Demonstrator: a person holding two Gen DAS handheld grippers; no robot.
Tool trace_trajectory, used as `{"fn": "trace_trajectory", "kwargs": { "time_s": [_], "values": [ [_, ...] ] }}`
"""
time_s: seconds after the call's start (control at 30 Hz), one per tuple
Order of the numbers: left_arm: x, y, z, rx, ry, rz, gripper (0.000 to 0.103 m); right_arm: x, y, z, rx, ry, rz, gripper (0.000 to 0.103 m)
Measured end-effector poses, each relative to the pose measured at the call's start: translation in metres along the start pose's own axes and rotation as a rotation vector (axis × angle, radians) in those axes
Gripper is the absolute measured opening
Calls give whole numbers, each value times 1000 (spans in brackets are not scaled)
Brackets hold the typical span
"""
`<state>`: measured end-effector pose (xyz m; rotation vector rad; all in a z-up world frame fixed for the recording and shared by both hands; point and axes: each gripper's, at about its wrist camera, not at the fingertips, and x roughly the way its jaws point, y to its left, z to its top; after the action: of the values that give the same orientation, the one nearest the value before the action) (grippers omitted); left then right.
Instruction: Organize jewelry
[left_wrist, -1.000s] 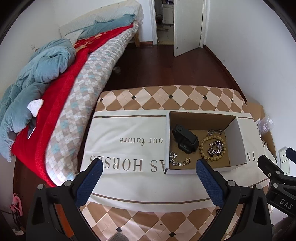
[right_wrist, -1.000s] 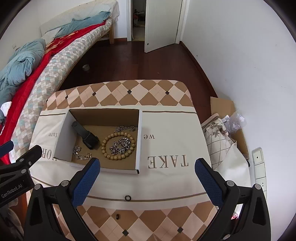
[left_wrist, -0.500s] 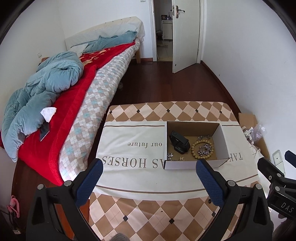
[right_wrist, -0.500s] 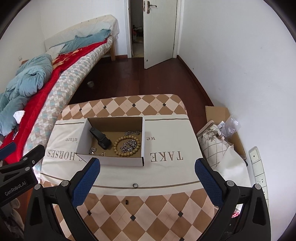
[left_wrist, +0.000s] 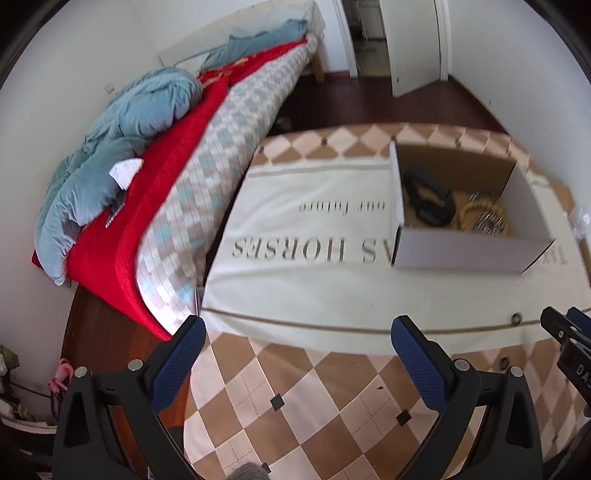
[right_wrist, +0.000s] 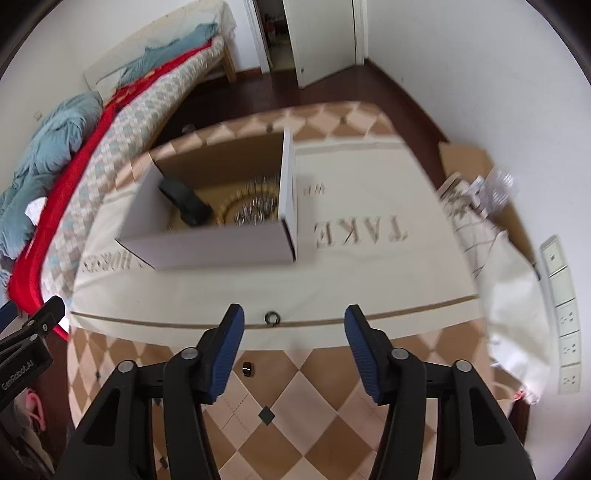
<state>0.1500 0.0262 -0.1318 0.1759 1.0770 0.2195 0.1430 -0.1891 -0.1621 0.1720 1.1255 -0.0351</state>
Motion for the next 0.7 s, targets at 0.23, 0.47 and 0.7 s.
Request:
{"fn": "trace_trajectory", "kwargs": {
  "time_s": [0.23,0.47,0.7],
  "values": [
    [25,-9,-8,24,50,20,102,47,10,-14,-43,9,-22,38],
    [25,-22,-7,40,59,-15,102,46,20,-19,-115,-26,-40,13],
    [12,-61,-13,51,86,-185,102,10,-29,-21,8,-60,-10,13]
  ]
}}
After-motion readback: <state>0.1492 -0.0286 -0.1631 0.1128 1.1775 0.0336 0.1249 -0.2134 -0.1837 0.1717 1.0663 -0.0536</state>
